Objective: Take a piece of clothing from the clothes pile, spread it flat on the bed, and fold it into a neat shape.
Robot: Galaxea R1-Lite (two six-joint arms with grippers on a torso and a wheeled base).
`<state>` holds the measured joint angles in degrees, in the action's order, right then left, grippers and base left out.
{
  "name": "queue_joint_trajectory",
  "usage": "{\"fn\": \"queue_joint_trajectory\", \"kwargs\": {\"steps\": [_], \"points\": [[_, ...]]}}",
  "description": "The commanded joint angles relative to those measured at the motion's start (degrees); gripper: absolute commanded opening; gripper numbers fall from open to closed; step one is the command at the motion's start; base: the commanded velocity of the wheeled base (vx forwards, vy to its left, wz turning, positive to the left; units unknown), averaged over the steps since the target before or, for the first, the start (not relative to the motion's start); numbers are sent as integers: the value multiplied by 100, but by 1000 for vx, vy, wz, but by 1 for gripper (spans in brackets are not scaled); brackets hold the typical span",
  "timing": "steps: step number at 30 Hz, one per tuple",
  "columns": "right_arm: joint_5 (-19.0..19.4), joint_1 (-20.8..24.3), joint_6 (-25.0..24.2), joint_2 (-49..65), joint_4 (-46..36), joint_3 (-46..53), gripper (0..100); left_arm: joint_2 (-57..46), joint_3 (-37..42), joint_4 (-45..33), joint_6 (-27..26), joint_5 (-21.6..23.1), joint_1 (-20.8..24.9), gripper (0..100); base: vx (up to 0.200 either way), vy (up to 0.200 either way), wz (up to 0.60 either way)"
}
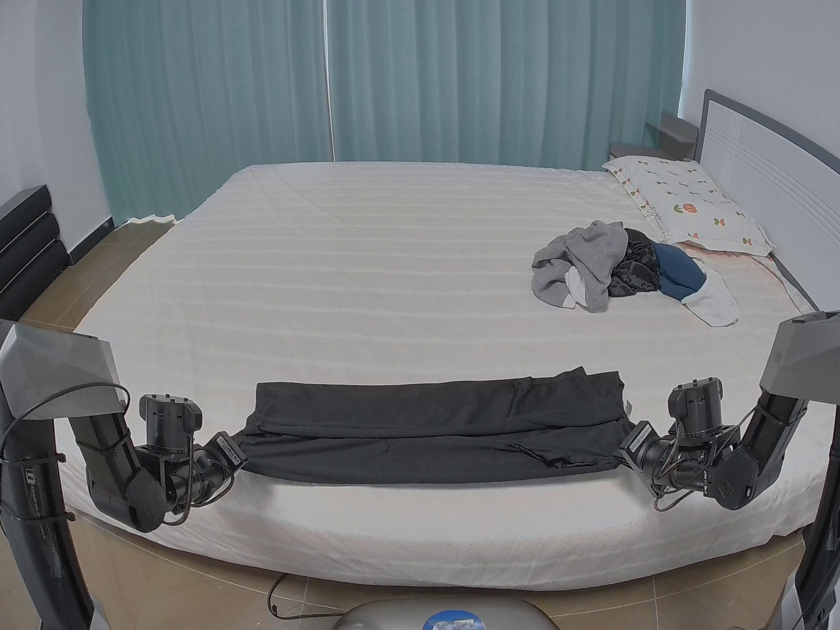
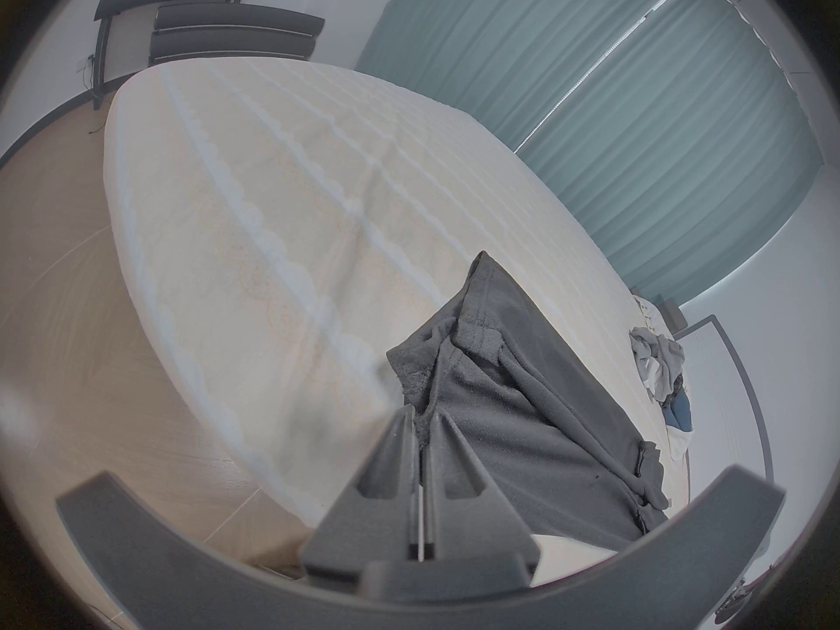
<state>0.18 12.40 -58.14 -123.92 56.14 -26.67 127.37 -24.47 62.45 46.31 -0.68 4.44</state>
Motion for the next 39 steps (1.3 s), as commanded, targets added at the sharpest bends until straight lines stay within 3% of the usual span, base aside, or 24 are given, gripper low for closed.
{"fn": "queue_joint_trajectory", "kwargs": {"steps": [1,11,12,13,14,21,26,30,39], "points": [[-1,8,13,8,-6,75,0,-107,-14,-75,-52,7,-22,0,0,0,0],[8,140,356,-177,2,338,0,7,91,-137,-254,7,13,0,0,0,0],[-1,140,356,-177,2,338,0,16,100,-146,-254,7,13,100,0,0,0],[-1,149,356,-185,2,338,0,16,109,-172,-263,7,13,100,0,0,0],[-1,140,356,-185,2,338,100,16,118,-190,-272,7,13,100,0,0,0],[-27,-1,488,210,-24,365,100,-37,126,-207,-289,16,-4,100,0,0,0],[-18,-308,848,579,-630,312,100,-98,109,-216,-289,33,-110,100,0,0,0],[-9,-686,1024,544,-657,233,100,-160,74,-207,-289,42,-198,100,0,0,0],[500,-800,918,263,-639,162,100,-265,100,-216,-131,543,-312,100,0,0,0]]}}
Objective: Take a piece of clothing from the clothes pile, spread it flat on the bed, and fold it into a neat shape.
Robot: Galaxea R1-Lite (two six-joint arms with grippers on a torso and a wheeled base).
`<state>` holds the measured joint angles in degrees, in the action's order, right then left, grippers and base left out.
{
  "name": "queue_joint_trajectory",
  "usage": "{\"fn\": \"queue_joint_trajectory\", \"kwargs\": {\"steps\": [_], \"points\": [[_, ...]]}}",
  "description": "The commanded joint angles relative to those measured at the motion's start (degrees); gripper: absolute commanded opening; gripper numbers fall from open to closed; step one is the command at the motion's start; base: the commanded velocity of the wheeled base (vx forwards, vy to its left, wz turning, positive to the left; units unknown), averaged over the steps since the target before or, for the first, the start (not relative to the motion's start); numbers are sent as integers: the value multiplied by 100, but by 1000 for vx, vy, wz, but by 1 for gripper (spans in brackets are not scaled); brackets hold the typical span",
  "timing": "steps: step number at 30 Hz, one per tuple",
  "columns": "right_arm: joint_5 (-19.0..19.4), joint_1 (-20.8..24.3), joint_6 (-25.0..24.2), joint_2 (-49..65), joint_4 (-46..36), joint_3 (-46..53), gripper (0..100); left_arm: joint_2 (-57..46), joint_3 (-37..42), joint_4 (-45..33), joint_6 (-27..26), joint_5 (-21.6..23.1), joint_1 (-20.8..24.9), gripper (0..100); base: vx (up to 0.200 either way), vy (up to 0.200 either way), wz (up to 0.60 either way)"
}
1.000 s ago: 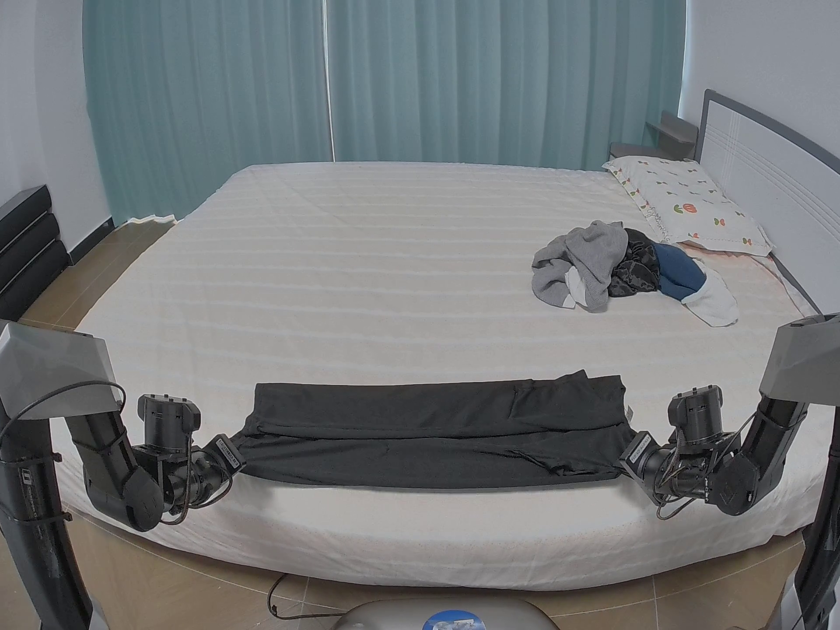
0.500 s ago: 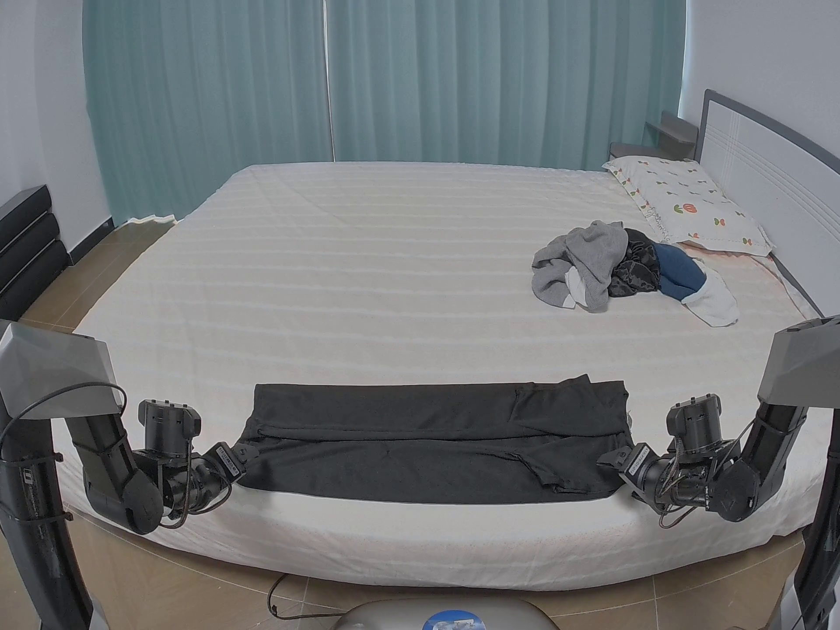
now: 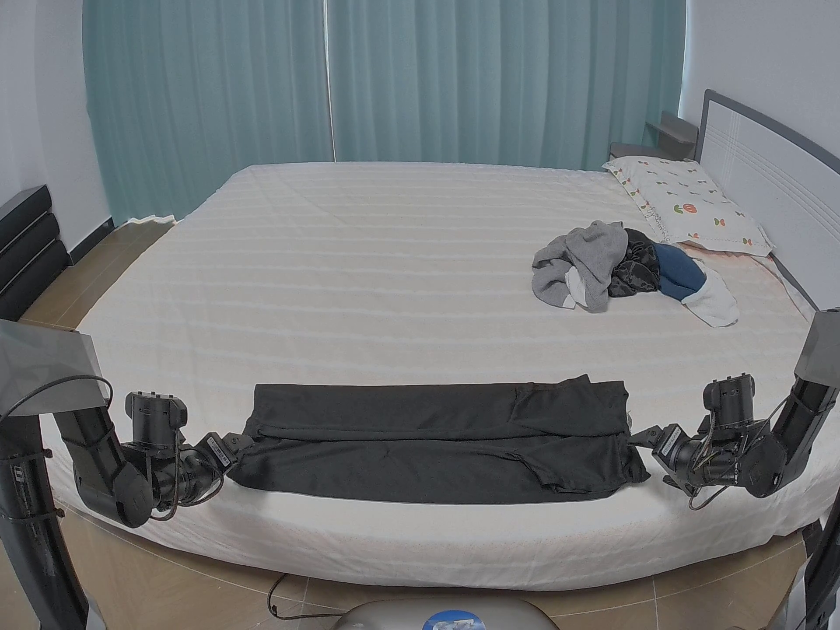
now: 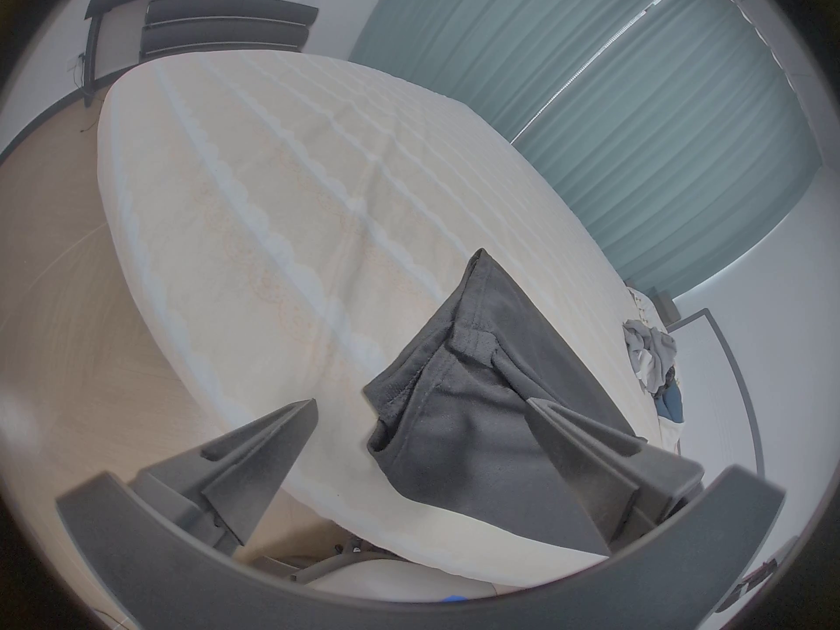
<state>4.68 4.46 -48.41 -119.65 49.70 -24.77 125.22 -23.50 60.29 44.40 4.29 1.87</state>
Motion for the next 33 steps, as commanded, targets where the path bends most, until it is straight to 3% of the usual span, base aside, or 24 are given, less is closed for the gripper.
{"fn": "queue_joint_trajectory", "kwargs": {"steps": [1,4,5,19,23,33], "points": [[59,-7,-63,-173,5,-28,100,-50,4,0,60,46,-55,100,0,0,0],[77,20,-99,-322,5,-19,100,2,-5,0,95,54,-63,100,0,0,0],[77,20,-99,-348,5,-28,0,11,-5,0,95,54,-63,100,0,0,0],[-20,-33,60,-331,-22,43,0,90,-31,0,95,54,-99,100,0,0,0],[-257,-51,438,-322,-4,130,0,134,-40,0,87,46,-99,100,0,0,0],[-327,-68,710,-340,5,227,0,152,-40,0,87,46,-99,100,0,0,0]]}}
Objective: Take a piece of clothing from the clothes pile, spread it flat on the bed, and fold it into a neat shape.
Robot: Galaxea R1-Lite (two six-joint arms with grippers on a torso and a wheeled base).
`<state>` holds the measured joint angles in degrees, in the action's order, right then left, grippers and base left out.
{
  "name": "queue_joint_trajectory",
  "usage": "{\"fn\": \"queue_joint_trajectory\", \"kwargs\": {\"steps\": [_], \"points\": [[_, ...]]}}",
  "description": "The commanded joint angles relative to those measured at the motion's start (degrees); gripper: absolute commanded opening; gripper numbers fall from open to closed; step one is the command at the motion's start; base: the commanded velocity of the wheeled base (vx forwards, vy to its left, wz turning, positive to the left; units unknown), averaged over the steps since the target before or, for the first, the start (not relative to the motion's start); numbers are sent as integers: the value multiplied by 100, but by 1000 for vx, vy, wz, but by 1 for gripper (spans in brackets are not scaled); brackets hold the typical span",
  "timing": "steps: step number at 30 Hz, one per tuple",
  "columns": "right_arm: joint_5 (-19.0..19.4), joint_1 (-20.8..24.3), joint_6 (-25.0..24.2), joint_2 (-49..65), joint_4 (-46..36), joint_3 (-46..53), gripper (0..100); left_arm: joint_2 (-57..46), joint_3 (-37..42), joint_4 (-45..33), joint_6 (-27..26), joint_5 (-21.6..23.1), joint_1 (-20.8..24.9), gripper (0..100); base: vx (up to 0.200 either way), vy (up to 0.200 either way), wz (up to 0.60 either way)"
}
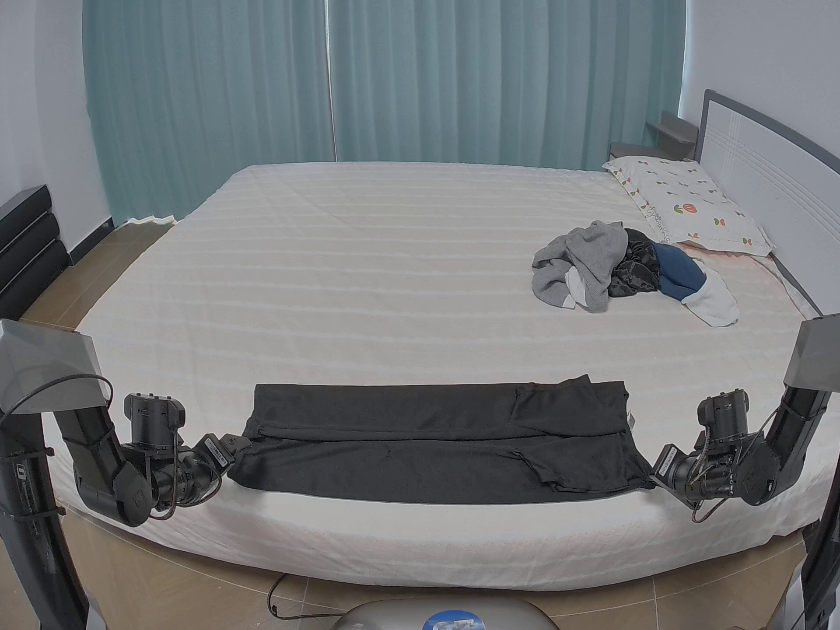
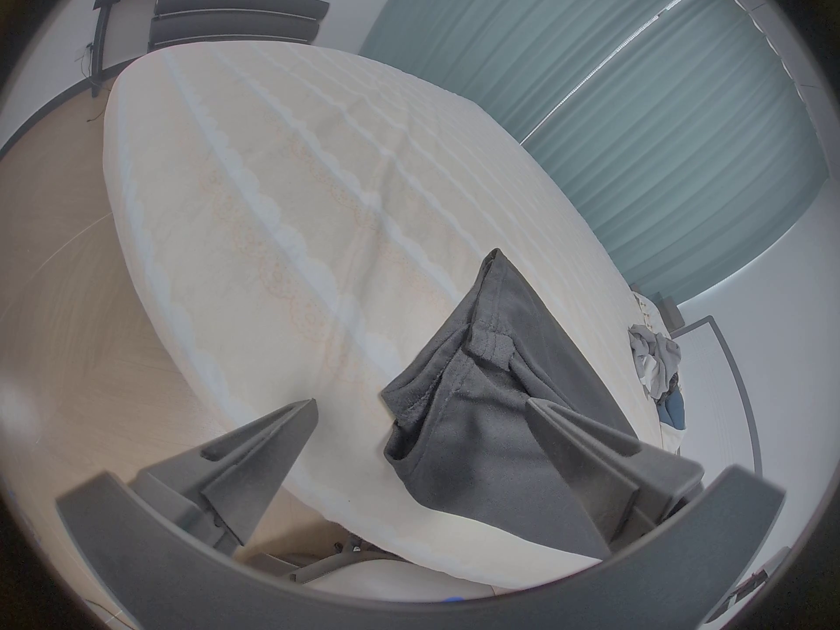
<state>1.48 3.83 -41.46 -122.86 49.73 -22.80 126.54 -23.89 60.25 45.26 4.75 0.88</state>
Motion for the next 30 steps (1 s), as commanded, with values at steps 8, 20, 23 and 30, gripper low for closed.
{"fn": "queue_joint_trajectory", "kwargs": {"steps": [8,20,23,30], "points": [[-323,-66,340,-195,11,65,0,11,-28,5,0,-1,-44,100,0,0,0],[-244,-550,288,78,626,3,100,-103,-36,84,-9,-10,-79,100,0,0,0],[-68,-682,235,262,644,-49,100,-173,-54,101,9,-18,-79,100,0,0,0],[292,-629,-143,491,644,-49,100,-165,-54,101,167,-1,-88,100,57,0,0]]}}
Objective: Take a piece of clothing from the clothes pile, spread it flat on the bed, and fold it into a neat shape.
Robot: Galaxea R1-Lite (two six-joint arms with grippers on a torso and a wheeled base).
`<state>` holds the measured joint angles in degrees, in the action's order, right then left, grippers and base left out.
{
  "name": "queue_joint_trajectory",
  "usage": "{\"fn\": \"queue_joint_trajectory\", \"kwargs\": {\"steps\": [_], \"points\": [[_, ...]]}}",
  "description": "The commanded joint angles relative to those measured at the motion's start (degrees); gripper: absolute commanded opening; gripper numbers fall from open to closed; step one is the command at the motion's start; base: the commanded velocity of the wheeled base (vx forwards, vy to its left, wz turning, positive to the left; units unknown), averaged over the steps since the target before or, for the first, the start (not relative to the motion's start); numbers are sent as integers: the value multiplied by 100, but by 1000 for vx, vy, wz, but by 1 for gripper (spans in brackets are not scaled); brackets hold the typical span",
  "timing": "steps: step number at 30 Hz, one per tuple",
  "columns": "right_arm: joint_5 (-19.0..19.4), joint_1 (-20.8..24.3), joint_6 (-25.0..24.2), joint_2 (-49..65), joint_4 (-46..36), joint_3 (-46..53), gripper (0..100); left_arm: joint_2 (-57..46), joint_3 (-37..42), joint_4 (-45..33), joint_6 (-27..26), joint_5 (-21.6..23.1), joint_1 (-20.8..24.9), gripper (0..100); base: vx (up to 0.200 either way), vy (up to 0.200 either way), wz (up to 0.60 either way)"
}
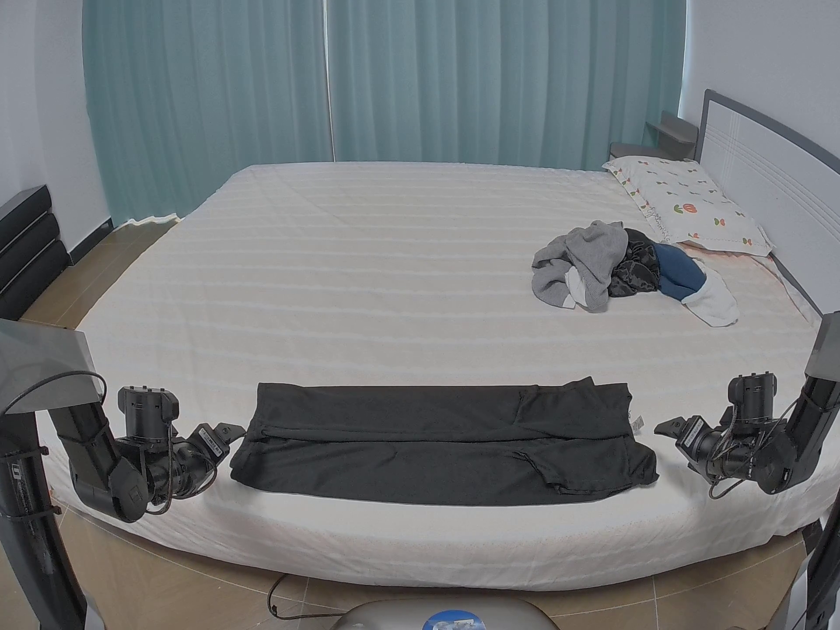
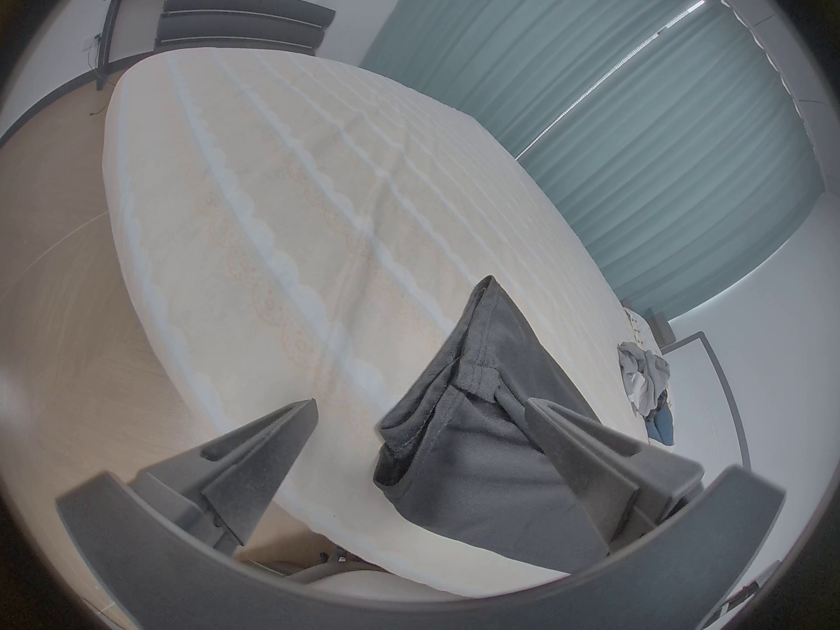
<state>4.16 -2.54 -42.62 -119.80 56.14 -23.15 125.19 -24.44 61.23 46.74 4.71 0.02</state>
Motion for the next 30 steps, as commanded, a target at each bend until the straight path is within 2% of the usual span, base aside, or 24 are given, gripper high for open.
{"fn": "queue_joint_trajectory", "kwargs": {"steps": [1,7,10,12,22,30], "points": [[85,16,-54,185,-6,-5,100,-29,1,3,19,4,24,100,200,0,0],[402,16,-71,176,2,12,100,-56,-87,3,37,22,50,100,200,0,0],[525,25,-265,185,2,-5,100,-47,-149,11,63,39,77,100,0,0,0],[648,78,-563,290,2,-5,100,-91,-210,3,72,30,156,100,0,0,0],[657,166,-616,361,2,47,100,-354,-465,-507,2,39,683,100,0,0,0],[657,192,-607,387,-6,56,100,-196,-447,-577,-24,30,789,100,0,0,0]]}}
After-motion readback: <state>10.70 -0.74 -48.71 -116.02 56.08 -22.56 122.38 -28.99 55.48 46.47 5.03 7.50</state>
